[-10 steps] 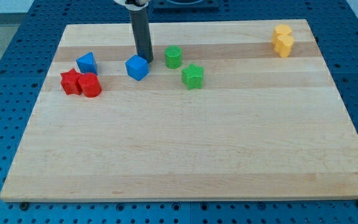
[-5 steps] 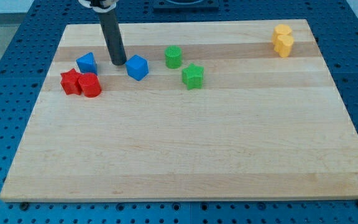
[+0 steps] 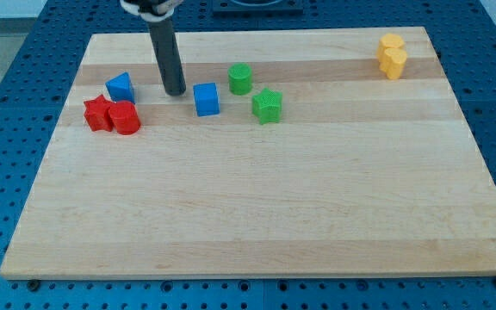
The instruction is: Push the blue cube a bit right
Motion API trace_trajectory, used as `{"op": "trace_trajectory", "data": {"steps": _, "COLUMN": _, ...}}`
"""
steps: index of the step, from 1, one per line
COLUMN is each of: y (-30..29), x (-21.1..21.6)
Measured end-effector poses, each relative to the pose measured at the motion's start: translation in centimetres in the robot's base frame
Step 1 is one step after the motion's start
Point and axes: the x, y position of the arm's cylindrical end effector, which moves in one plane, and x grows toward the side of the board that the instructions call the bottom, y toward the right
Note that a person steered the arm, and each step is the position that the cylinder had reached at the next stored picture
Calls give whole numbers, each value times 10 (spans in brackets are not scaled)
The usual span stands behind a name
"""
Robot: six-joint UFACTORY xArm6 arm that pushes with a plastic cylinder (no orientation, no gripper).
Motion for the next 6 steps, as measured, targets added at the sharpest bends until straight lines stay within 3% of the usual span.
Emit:
{"op": "trace_trajectory", "data": {"steps": 2, "y": 12, "x": 46}}
{"op": "trace_trajectory", "data": {"steps": 5, "y": 28, "x": 45}}
{"op": "trace_trajectory", "data": {"steps": 6, "y": 5, "x": 40}}
